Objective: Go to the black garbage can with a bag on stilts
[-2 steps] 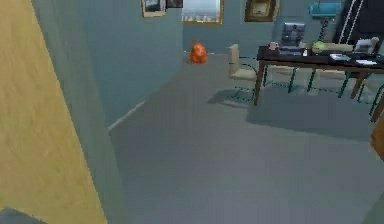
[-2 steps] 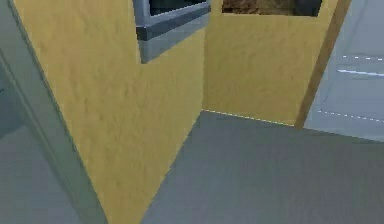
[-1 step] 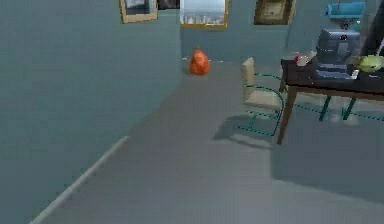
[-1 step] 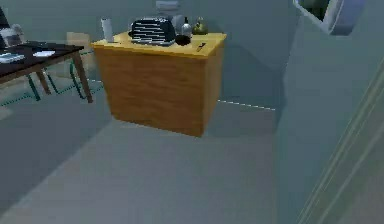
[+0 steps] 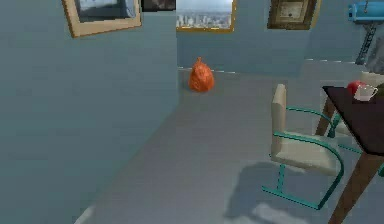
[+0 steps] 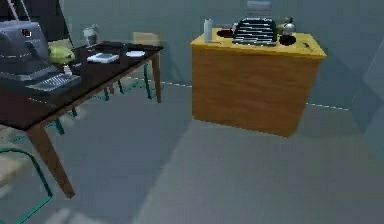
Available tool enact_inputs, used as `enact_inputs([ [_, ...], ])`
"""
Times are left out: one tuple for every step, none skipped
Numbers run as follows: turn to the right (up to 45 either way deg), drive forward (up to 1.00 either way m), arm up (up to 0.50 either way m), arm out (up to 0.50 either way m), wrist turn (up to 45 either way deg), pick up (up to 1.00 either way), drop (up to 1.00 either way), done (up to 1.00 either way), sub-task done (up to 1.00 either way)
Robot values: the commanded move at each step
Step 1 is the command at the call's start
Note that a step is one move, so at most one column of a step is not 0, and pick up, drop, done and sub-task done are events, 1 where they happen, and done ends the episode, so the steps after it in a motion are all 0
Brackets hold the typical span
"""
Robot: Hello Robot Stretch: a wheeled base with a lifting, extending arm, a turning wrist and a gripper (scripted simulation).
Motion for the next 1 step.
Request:
enact_inputs([
  [0.0,1.00,0.00,0.00,0.0,0.00,0.00,0.00,0.00],
])
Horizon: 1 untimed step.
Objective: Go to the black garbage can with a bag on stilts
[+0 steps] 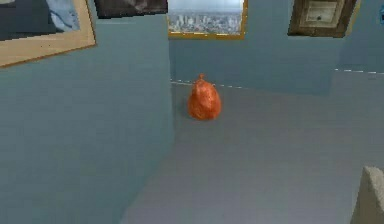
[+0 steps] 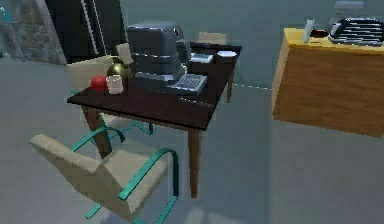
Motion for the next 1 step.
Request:
enact_inputs([
  [6.0,0.00,0.00,0.00,0.0,0.00,0.00,0.00,0.00],
])
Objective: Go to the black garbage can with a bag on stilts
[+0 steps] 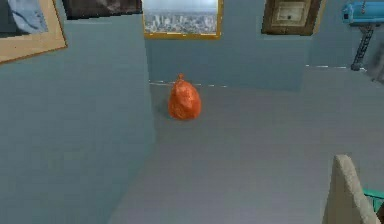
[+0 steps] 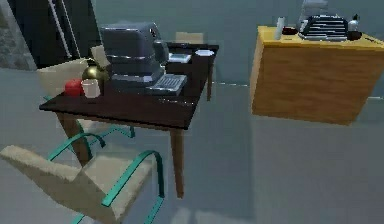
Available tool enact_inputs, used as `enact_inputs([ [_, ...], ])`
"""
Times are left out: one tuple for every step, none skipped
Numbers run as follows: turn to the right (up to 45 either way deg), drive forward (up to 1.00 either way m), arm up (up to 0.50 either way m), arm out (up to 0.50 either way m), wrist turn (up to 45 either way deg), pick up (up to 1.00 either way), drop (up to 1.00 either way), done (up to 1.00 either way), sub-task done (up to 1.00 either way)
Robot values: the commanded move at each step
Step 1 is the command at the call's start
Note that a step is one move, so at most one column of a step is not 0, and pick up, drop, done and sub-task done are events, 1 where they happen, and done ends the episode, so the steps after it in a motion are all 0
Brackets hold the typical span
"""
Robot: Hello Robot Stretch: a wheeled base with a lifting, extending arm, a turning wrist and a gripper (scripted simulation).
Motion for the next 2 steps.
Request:
enact_inputs([
  [0.0,0.45,0.00,0.00,0.0,0.00,0.00,0.00,0.00],
  [12.0,0.00,0.00,0.00,0.0,0.00,0.00,0.00,0.00],
])
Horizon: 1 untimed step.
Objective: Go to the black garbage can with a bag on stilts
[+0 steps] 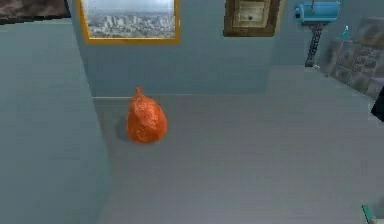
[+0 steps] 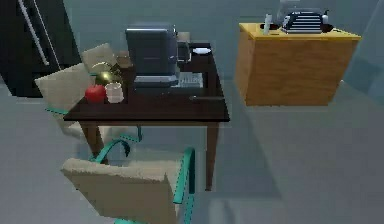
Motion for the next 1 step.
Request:
enact_inputs([
  [0.0,1.00,0.00,0.00,0.0,0.00,0.00,0.00,0.00],
])
